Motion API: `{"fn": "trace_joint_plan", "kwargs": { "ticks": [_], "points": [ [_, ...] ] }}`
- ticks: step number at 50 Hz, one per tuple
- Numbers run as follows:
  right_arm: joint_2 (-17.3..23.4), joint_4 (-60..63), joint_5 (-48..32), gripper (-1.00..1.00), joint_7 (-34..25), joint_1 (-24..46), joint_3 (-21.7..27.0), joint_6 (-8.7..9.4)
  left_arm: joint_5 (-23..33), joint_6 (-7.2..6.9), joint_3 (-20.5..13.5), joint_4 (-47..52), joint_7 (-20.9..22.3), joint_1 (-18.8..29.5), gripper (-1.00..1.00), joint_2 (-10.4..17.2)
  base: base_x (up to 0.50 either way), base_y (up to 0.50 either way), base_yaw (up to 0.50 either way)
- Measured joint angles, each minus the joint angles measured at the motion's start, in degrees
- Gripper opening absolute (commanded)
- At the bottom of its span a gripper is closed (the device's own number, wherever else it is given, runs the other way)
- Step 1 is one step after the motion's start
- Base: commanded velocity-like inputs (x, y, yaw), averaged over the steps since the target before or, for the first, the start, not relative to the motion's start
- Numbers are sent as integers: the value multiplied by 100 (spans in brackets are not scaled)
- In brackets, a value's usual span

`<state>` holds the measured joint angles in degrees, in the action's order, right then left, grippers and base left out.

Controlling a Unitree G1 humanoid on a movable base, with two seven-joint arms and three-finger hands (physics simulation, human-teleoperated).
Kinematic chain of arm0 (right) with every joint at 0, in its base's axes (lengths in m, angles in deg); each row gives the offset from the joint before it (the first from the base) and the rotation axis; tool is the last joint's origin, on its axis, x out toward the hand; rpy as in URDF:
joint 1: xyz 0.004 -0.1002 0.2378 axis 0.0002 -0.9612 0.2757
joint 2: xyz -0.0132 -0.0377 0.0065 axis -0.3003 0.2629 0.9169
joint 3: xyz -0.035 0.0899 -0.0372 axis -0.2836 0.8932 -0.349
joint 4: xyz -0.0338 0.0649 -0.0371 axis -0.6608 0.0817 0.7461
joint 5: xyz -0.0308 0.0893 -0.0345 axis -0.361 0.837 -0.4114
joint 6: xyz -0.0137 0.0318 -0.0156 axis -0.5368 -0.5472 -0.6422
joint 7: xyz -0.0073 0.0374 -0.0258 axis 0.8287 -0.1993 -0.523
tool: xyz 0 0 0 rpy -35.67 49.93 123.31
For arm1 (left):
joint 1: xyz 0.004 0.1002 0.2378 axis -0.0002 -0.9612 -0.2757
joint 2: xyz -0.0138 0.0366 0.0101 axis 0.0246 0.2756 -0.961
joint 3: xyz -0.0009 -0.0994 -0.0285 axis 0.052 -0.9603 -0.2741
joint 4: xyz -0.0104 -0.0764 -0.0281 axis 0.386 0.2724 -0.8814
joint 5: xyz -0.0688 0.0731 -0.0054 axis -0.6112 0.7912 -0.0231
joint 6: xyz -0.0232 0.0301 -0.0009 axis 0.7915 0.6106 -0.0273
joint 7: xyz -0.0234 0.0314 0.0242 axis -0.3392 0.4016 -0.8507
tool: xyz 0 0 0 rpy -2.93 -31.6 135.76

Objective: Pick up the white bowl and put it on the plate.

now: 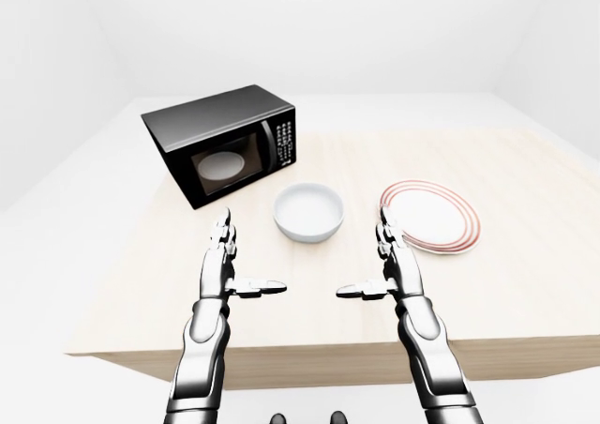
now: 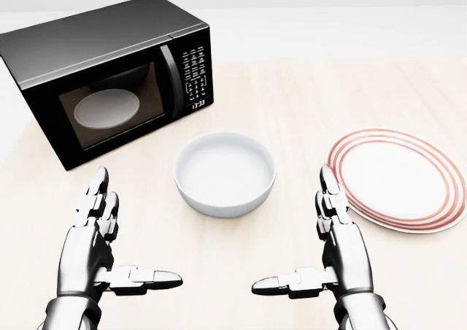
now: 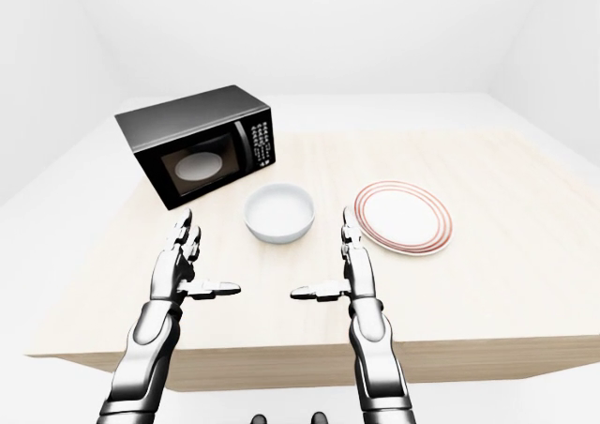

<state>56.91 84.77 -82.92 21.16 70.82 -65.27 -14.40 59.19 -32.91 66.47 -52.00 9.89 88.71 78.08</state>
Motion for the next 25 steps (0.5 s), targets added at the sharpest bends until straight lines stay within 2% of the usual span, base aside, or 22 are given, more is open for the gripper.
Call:
{"fn": "trace_joint_plan", "kwargs": {
  "ticks": [25],
  "points": [
    [-10, -5, 35, 100, -5, -6, -19, -34, 0, 0, 0, 0, 0, 1, 100, 0, 23, 15, 0]
  ]
}}
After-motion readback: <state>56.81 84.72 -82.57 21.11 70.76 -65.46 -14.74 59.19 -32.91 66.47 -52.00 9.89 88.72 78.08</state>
